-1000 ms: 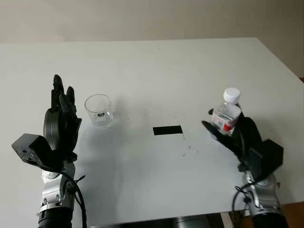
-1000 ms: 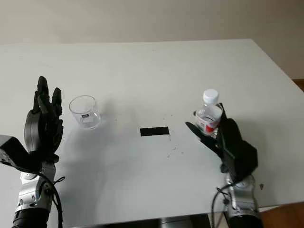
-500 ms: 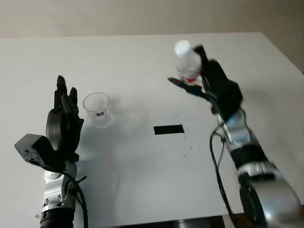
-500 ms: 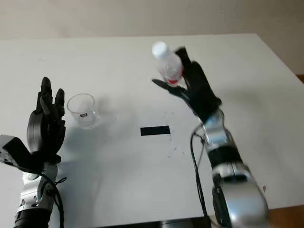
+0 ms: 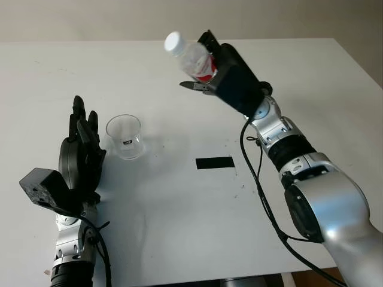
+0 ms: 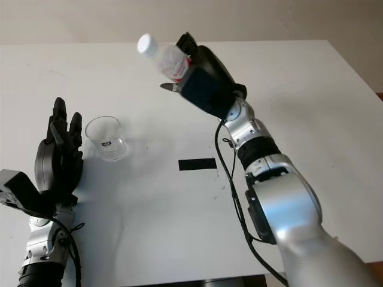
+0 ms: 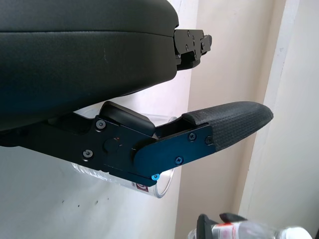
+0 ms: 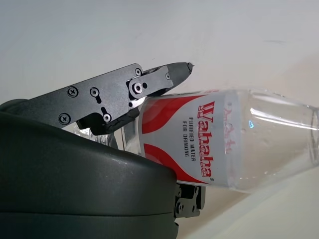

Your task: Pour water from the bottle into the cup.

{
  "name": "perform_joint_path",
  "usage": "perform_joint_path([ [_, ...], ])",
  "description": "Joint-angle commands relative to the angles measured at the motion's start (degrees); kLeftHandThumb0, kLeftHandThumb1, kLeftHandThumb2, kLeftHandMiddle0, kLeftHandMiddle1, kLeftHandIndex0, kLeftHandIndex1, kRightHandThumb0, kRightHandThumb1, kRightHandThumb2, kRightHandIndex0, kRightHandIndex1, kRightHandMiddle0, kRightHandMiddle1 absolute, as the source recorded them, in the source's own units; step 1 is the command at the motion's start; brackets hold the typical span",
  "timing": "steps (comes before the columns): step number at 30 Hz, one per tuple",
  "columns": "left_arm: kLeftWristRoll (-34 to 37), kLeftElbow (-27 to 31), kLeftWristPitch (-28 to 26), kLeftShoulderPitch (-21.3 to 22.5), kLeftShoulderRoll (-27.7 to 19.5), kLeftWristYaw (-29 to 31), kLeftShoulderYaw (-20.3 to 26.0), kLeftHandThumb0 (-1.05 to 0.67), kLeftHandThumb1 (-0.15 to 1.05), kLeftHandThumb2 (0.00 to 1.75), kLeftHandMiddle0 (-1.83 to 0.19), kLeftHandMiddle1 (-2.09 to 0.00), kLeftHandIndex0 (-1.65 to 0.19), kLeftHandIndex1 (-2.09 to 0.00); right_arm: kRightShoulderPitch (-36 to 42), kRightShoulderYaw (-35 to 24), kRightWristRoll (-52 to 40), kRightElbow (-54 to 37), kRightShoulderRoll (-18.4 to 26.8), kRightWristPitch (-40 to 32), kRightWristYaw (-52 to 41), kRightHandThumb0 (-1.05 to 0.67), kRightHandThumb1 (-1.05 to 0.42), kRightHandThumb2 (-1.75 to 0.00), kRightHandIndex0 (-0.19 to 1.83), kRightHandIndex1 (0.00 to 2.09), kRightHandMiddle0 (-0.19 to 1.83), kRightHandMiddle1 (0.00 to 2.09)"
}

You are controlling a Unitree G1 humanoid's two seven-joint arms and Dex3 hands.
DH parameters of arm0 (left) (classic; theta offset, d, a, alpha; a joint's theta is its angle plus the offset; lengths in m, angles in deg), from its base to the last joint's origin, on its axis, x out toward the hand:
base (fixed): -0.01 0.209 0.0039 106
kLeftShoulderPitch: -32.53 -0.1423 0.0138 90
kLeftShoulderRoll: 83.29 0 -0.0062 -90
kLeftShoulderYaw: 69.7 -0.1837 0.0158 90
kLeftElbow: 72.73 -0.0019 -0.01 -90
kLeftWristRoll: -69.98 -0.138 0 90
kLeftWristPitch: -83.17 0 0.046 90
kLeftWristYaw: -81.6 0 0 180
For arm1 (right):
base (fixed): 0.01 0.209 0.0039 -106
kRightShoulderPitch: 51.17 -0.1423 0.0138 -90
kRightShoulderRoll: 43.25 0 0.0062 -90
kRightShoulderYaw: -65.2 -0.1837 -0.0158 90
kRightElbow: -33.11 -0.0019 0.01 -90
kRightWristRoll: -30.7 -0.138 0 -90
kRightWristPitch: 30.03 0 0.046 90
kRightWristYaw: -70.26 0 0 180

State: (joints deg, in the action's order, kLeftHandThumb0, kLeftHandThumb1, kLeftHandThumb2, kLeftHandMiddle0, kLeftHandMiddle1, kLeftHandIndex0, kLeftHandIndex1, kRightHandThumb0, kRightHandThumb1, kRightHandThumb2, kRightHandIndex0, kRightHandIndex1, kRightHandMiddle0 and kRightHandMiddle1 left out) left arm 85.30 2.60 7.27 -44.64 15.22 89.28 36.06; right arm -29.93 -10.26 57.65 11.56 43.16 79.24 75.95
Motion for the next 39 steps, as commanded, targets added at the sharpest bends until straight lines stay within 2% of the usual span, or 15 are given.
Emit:
perform_joint_path([
  [1,-0.17,-0.52,0.41,-0.05,0.48,-0.12,-0.14,-0.87,1.05,0.78,0.19,-0.29,0.09,0.0,-3.34,2.26,2.5,0.58,0.28,-0.27,2.39,-0.18,-1.05,-0.13,1.02,2.09,0.85,2.09],
  [6,-0.27,-0.91,0.44,0.49,0.63,-0.45,-0.2,-0.88,1.05,0.75,0.19,-0.33,0.08,0.0,-6.28,8.52,9.81,2.59,-0.39,-0.8,8.27,-0.18,-1.05,-0.14,1.01,2.09,0.7,2.09],
  [9,-0.45,-1.07,0.81,0.6,0.64,-0.36,-0.39,-0.88,1.05,0.76,0.19,-0.32,0.09,0.0,-7.34,11.19,12.48,3.59,-0.86,-1.43,10.05,-0.18,-1.05,-0.14,0.92,2.09,0.45,2.09],
  [11,-0.58,-0.94,0.87,0.5,0.63,-0.37,-0.51,-0.87,1.05,0.77,0.19,-0.31,0.09,0.0,-7.7,12.61,13.84,4.07,-1.04,-1.36,11.38,-0.17,-1.04,-0.13,0.87,2.09,0.36,2.09],
  [17,-0.7,-0.82,0.88,0.46,0.64,-0.69,-0.59,-0.88,1.05,0.77,0.19,-0.32,0.08,0.0,-8.98,17.79,19.03,5.5,-2.29,-2.55,16.31,-0.2,-1.04,-0.11,0.96,2.09,0.32,2.09],
  [21,-0.82,-1.0,1.0,0.55,0.77,-0.93,-0.68,-0.88,1.05,0.76,0.19,-0.34,0.06,0.0,-10.33,20.86,21.74,6.12,-4.53,-6.71,16.5,-0.25,-1.04,-0.08,0.86,2.09,0.22,2.08],
  [24,-0.84,-1.33,1.25,0.72,0.92,-0.98,-0.77,-0.88,1.05,0.77,0.19,-0.35,0.05,0.0,-10.93,22.41,23.09,6.37,-5.84,-9.37,17.3,-0.29,-1.03,-0.06,0.81,2.09,0.14,2.0],
  [26,-0.89,-1.9,1.8,0.92,1.01,-0.92,-0.82,-0.88,1.05,0.77,0.19,-0.35,0.06,0.0,-11.29,23.15,23.7,6.54,-7.05,-10.96,18.18,-0.32,-1.02,-0.05,0.71,2.09,0.16,1.81],
  [30,-0.84,-2.98,2.71,1.44,0.96,-0.62,-0.87,-0.89,1.05,0.76,0.19,-0.32,0.08,0.0,-12.38,24.52,24.79,7.07,-9.77,-14.28,18.83,-0.36,-1.0,-0.05,0.68,2.09,0.24,1.55],
  [39,-1.12,-3.67,2.86,2.24,1.32,-1.46,-1.0,-0.89,1.05,0.75,0.19,-0.34,0.07,0.0,-13.01,26.86,26.47,7.52,-11.21,-16.54,19.91,-0.38,-0.98,-0.05,0.69,2.09,0.23,1.46],
])
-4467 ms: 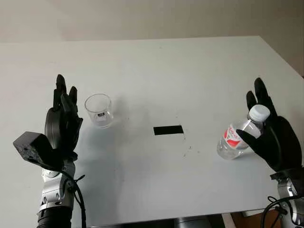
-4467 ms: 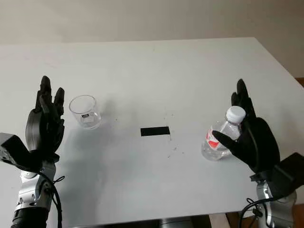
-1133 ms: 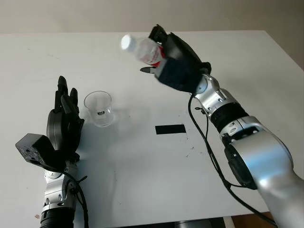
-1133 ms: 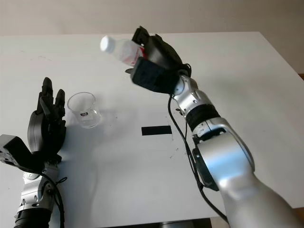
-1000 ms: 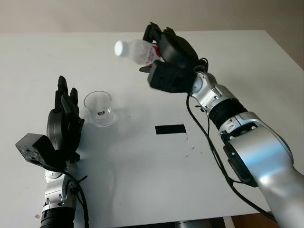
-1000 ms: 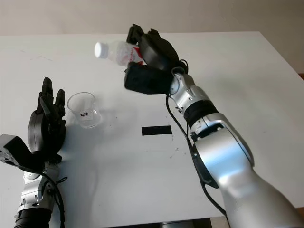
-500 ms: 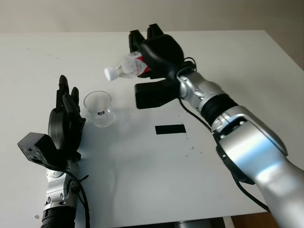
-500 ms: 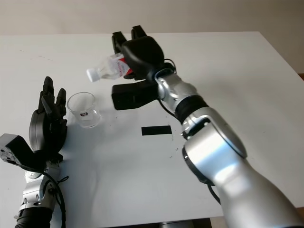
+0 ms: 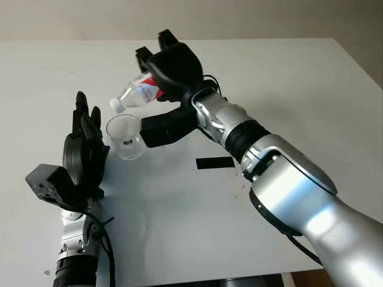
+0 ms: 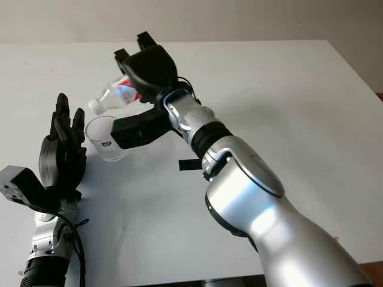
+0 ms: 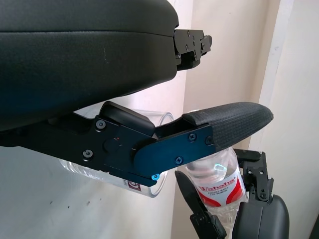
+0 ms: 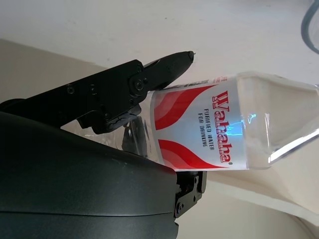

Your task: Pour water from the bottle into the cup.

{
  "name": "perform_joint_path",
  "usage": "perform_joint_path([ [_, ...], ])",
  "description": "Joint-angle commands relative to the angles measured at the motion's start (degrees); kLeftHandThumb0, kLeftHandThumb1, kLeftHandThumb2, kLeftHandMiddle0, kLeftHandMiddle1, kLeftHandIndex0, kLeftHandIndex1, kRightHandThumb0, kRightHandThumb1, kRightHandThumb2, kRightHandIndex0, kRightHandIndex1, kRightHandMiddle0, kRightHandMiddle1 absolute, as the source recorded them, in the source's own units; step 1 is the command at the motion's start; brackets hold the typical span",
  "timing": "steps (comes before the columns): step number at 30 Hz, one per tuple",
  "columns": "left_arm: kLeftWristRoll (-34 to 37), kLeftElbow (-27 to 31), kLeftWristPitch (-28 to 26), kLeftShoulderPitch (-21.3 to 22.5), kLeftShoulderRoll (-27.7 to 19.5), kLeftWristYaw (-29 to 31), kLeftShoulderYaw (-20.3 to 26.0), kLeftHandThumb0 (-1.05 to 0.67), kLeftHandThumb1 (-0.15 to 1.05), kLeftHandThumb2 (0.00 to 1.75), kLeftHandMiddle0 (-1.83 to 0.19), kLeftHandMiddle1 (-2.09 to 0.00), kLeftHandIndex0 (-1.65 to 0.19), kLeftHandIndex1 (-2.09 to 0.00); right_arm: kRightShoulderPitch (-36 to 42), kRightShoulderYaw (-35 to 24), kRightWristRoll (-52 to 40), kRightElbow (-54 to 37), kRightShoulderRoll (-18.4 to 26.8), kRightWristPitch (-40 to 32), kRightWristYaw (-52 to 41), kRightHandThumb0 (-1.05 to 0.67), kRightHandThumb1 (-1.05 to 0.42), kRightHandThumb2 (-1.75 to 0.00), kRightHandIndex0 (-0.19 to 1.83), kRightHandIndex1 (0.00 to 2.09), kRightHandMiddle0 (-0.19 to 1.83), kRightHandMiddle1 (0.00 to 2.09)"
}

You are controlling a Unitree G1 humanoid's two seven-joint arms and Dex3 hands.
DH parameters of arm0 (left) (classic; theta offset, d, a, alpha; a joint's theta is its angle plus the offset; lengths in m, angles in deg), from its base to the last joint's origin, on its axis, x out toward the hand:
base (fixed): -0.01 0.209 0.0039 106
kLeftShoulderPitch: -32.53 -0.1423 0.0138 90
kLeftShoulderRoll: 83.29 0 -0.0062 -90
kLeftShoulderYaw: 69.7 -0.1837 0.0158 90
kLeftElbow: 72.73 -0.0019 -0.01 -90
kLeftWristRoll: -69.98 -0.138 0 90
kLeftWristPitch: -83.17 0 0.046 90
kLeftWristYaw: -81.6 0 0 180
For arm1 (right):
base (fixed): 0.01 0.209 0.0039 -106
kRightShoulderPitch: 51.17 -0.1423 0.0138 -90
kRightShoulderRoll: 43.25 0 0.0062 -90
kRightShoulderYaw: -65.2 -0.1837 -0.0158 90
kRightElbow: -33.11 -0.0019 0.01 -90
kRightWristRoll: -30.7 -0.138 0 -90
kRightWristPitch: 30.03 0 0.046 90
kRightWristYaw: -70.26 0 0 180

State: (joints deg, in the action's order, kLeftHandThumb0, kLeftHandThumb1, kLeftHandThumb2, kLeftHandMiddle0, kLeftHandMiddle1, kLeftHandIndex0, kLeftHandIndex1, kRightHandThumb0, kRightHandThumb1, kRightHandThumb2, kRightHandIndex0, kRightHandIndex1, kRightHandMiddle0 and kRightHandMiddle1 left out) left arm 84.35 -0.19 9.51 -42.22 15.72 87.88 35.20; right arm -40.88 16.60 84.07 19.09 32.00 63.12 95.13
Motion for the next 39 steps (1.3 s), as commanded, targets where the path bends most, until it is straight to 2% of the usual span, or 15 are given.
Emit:
perform_joint_path([
  [1,-0.06,-1.01,0.74,-0.11,0.83,0.0,-0.08,-0.89,1.05,0.74,0.19,-0.35,0.07,0.0,-1.97,-0.33,-0.38,-0.05,-0.03,0.01,0.98,-0.37,-0.98,-0.05,0.69,2.09,0.23,1.47],
  [4,0.21,-0.78,0.75,-0.21,0.86,0.15,-0.04,-0.89,1.05,0.74,0.19,-0.37,0.06,0.0,-1.73,-0.89,-1.18,-0.16,0.4,1.32,1.77,-0.36,-0.99,-0.06,0.65,2.09,0.22,1.49],
  [9,0.55,-1.22,1.37,-0.29,0.83,0.71,0.1,-0.88,1.05,0.74,0.19,-0.36,0.06,0.0,-1.41,-0.64,-1.08,-0.15,1.32,2.59,4.05,-0.34,-0.98,-0.05,0.72,2.09,0.24,1.58],
  [17,0.36,-1.67,1.14,-0.06,0.55,0.56,0.16,-0.89,1.05,0.73,0.19,-0.36,0.06,0.0,-1.42,-1.44,-1.99,-0.19,3.25,4.08,5.4,-0.35,-0.95,-0.05,0.8,2.09,0.33,1.51],
  [21,0.27,-2.33,1.43,0.18,0.38,0.73,0.19,-0.89,1.05,0.72,0.19,-0.35,0.07,0.0,-1.44,-1.64,-2.02,-0.25,4.29,5.1,6.31,-0.34,-0.97,-0.06,0.83,2.09,0.29,1.67],
  [26,0.11,-1.75,1.15,0.17,0.44,0.28,0.1,-0.89,1.05,0.73,0.19,-0.39,0.06,0.0,-1.46,-1.45,-1.68,-0.32,5.04,5.12,6.09,-0.33,-0.98,-0.06,0.84,2.09,0.29,1.67],
  [29,0.18,-1.91,1.83,0.13,0.42,0.66,0.08,-0.89,1.05,0.74,0.19,-0.39,0.06,0.0,-1.26,-1.04,-1.2,-0.37,5.58,5.32,6.98,-0.33,-1.0,-0.06,0.88,2.09,0.3,1.8],
  [33,0.15,-2.42,2.09,0.22,0.52,0.67,0.06,-0.88,1.05,0.74,0.19,-0.36,0.07,0.0,-1.0,-0.59,-0.63,-0.26,6.16,5.74,7.63,-0.35,-0.99,-0.05,0.9,2.09,0.29,1.79],
  [39,0.28,-2.86,1.9,0.58,0.62,0.74,-0.01,-0.88,1.05,0.73,0.19,-0.36,0.06,0.0,-0.63,-0.56,-0.56,-0.16,6.74,6.93,8.02,-0.35,-0.99,-0.05,0.89,2.09,0.28,1.91],
])
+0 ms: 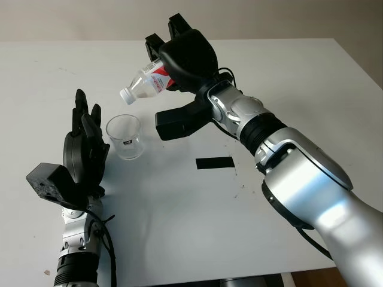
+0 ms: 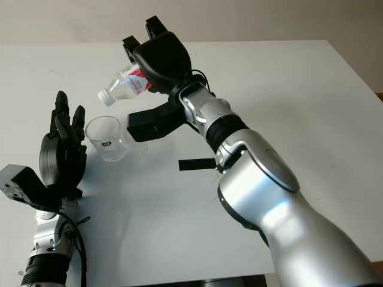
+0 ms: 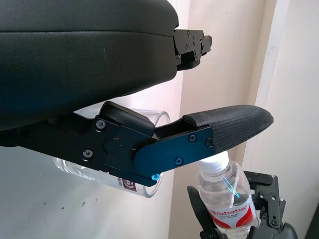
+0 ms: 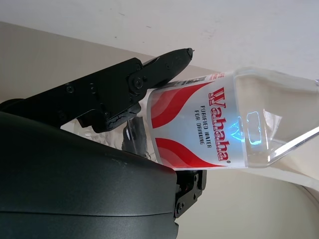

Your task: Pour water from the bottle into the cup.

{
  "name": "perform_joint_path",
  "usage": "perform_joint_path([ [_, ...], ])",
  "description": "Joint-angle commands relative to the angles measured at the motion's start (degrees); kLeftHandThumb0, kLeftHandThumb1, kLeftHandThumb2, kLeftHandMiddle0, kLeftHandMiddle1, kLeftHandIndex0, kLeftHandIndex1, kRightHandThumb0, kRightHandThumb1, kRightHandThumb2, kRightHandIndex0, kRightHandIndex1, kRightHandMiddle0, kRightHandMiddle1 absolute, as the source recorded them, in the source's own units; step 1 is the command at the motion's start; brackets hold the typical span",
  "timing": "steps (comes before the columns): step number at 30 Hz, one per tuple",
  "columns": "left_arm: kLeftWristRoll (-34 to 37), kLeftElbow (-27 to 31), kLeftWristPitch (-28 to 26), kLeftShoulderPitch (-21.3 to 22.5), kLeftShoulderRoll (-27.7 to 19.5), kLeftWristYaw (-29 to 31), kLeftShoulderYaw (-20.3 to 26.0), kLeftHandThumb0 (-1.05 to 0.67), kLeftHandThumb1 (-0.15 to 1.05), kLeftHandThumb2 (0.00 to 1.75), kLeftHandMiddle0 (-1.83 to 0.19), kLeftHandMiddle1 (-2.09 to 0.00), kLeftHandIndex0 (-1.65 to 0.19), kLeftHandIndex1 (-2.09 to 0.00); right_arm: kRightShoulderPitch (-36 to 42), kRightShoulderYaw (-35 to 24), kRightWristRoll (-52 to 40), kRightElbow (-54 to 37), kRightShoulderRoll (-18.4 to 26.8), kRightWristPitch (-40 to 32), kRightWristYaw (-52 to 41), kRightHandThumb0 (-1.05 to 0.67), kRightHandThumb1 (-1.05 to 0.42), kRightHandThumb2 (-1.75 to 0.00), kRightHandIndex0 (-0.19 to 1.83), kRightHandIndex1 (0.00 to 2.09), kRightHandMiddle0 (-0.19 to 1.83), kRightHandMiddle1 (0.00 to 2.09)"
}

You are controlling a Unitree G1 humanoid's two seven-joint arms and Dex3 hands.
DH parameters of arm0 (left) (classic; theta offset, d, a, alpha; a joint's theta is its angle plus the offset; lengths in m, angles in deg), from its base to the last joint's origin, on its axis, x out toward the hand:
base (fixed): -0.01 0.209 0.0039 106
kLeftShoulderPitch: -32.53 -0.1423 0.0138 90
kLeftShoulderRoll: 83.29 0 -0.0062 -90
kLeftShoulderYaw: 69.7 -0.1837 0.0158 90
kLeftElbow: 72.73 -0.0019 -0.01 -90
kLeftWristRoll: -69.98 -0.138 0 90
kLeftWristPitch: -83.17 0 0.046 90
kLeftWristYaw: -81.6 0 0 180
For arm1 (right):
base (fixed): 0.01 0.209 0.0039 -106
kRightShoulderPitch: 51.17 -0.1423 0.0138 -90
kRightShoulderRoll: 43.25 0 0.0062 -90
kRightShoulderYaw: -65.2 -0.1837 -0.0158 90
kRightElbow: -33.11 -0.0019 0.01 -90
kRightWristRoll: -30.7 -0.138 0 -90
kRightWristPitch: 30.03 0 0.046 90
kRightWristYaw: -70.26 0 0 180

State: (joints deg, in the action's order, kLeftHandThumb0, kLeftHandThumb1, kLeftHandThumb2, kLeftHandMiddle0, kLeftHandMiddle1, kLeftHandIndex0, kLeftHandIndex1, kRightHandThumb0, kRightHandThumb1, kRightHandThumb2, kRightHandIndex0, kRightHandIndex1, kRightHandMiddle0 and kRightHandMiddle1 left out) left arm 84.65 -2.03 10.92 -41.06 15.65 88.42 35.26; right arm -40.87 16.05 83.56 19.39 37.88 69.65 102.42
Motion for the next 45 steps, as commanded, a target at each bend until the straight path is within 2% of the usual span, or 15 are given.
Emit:
perform_joint_path([
  [1,-0.19,-0.99,0.4,-0.55,0.68,0.01,-0.1,-0.88,1.05,0.73,0.19,-0.35,0.06,0.0,-0.58,0.0,-0.05,-0.44,0.97,0.56,0.78,-0.36,-0.99,-0.05,0.88,2.09,0.27,1.94],
  [10,-0.27,-1.33,0.22,-0.45,0.93,-0.41,-0.11,-0.89,1.05,0.73,0.19,-0.36,0.07,0.0,0.21,-0.39,-0.44,-0.34,2.05,3.4,2.49,-0.29,-1.02,-0.06,0.96,2.09,0.28,2.09],
  [15,0.0,-1.23,0.12,-0.35,0.97,-0.29,-0.09,-0.9,1.05,0.72,0.19,-0.31,0.09,0.0,0.77,-2.11,-2.33,-0.33,2.51,5.85,2.5,-0.25,-1.04,-0.08,1.03,2.09,0.44,2.09],
  [26,-0.17,-1.09,0.21,-0.8,0.34,0.08,0.12,-0.88,1.05,0.73,0.19,-0.33,0.07,0.0,2.6,-7.48,-8.82,-0.55,3.54,9.17,-2.09,-0.19,-1.05,-0.2,1.03,2.09,0.44,2.09],
  [31,-0.15,-1.15,0.87,-1.01,0.42,0.33,0.13,-0.88,1.05,0.74,0.19,-0.36,0.06,0.0,4.46,-15.85,-18.61,-1.21,3.3,10.43,-10.55,-0.16,-1.05,-0.19,1.04,2.09,0.42,2.09],
  [35,-0.35,0.51,0.01,-1.91,0.45,-0.02,-0.07,-0.88,1.05,0.74,0.19,-0.34,0.08,0.0,6.28,-27.47,-32.84,-2.55,1.76,7.57,-24.6,-0.18,-1.05,-0.19,1.05,2.09,0.82,2.09],
  [37,-0.36,1.51,-0.43,-2.48,0.57,-0.27,-0.12,-0.88,1.05,0.74,0.19,-0.34,0.08,0.0,7.16,-31.6,-38.29,-3.71,1.52,4.95,-31.2,-0.21,-1.05,-0.17,1.13,2.09,1.06,2.09],
  [40,-0.03,2.55,-0.72,-3.23,0.81,-0.24,-0.11,-0.88,1.05,0.74,0.19,-0.36,0.06,0.0,9.5,-37.57,-46.35,-6.29,1.34,0.39,-41.03,-0.21,-1.05,-0.22,1.17,2.09,1.19,2.09],
  [42,-0.07,2.94,-0.76,-3.54,0.91,-0.31,-0.15,-0.88,1.05,0.73,0.19,-0.36,0.06,0.0,12.1,-39.59,-49.47,-9.39,1.43,-2.16,-44.68,-0.21,-1.05,-0.22,1.11,2.09,1.13,2.09],
  [44,0.0,3.26,-1.01,-3.78,0.97,-0.3,-0.16,-0.89,1.05,0.73,0.19,-0.36,0.06,0.0,15.37,-41.08,-51.91,-13.47,1.62,-4.53,-47.16,-0.21,-1.05,-0.22,0.91,2.09,0.78,2.09],
  [45,0.02,3.37,-1.13,-3.89,1.01,-0.31,-0.14,-0.88,1.05,0.73,0.19,-0.35,0.06,0.0,17.21,-42.0,-53.5,-15.68,1.73,-5.91,-48.78,-0.2,-1.05,-0.22,0.88,2.09,0.63,2.09],
])
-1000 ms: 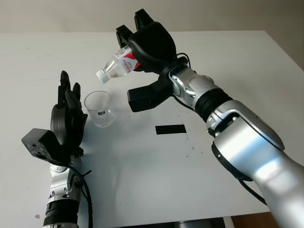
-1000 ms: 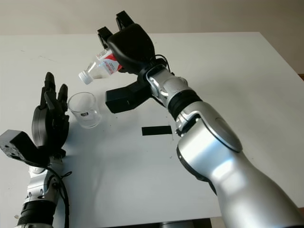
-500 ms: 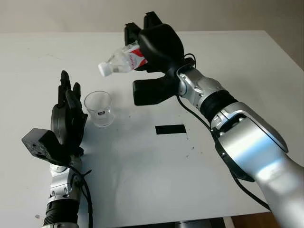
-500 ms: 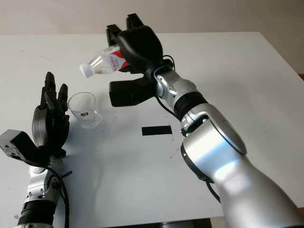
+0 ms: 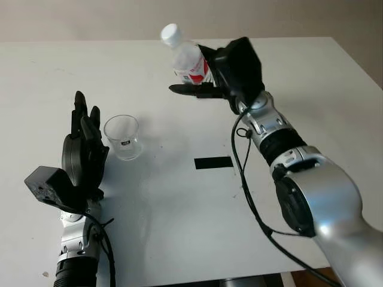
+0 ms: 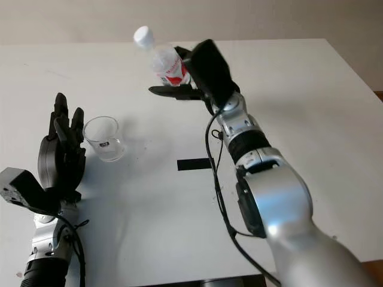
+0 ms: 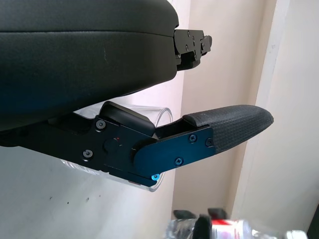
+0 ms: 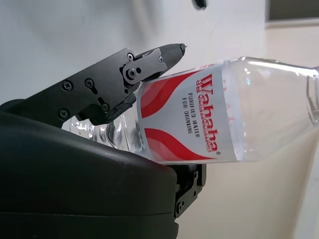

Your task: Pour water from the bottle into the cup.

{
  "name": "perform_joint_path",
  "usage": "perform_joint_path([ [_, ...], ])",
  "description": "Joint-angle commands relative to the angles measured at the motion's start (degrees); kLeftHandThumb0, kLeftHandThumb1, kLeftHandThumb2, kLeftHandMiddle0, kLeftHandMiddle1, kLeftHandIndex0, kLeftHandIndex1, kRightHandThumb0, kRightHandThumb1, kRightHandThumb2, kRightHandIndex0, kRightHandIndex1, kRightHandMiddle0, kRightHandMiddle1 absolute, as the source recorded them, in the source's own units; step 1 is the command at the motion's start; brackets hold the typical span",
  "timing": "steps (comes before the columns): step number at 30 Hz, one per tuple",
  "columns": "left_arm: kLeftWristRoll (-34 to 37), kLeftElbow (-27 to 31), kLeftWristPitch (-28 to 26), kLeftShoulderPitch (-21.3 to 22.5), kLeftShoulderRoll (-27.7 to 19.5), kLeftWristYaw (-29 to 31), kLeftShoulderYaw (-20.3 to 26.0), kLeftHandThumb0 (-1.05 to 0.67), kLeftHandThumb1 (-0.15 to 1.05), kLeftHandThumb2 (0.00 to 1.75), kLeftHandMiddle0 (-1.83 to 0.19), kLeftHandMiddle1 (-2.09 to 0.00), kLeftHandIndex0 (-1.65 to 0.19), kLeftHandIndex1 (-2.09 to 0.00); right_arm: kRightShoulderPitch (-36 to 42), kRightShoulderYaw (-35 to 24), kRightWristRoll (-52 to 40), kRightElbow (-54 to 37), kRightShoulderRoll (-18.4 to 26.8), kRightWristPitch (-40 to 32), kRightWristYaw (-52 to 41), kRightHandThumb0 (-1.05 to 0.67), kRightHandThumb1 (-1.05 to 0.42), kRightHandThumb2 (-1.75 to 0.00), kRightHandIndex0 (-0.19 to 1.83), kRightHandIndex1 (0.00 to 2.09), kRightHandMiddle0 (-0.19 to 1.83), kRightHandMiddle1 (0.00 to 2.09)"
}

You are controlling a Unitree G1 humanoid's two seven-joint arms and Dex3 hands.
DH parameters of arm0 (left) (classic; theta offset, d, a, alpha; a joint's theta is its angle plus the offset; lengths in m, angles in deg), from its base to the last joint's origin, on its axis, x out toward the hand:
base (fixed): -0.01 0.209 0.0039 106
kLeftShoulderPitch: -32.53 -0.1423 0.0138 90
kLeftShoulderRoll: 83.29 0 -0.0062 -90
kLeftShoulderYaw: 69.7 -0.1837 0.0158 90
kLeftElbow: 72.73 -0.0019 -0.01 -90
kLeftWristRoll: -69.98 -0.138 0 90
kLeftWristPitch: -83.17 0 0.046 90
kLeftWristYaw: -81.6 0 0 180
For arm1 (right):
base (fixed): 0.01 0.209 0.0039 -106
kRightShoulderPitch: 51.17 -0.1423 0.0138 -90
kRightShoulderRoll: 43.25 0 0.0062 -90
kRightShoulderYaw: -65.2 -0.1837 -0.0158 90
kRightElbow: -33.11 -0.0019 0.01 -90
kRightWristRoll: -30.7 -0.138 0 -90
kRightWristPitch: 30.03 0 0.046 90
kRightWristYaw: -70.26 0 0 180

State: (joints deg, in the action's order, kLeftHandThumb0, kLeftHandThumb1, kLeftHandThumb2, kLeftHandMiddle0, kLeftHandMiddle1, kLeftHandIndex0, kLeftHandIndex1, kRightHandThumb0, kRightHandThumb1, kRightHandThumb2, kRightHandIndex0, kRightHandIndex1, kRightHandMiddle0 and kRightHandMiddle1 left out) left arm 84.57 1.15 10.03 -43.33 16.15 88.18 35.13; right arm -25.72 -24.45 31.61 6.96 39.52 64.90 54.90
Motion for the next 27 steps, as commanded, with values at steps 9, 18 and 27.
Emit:
perform_joint_path([
  [9,0.19,1.33,-0.32,-2.85,0.59,0.48,-0.05,-0.87,1.05,0.73,0.19,-0.34,0.08,0.0,18.05,-4.07,-7.16,-19.66,1.18,-8.91,-7.0,-0.3,-1.05,-0.2,0.88,2.09,-0.01,2.09],
  [18,0.16,4.14,-2.08,-4.44,0.74,0.18,-0.32,-0.87,1.05,0.72,0.19,-0.31,0.09,0.0,31.47,-1.16,-4.03,-33.85,1.56,-8.09,-6.0,-0.36,-1.05,-0.21,0.85,2.09,0.07,2.09],
  [27,0.49,7.4,-4.31,-6.23,1.08,-0.36,-0.44,-0.87,1.05,0.71,0.19,-0.33,0.06,0.0,40.03,0.18,-1.57,-41.38,1.87,-7.1,-3.1,-0.31,-1.05,-0.24,0.72,2.09,0.12,2.09],
])
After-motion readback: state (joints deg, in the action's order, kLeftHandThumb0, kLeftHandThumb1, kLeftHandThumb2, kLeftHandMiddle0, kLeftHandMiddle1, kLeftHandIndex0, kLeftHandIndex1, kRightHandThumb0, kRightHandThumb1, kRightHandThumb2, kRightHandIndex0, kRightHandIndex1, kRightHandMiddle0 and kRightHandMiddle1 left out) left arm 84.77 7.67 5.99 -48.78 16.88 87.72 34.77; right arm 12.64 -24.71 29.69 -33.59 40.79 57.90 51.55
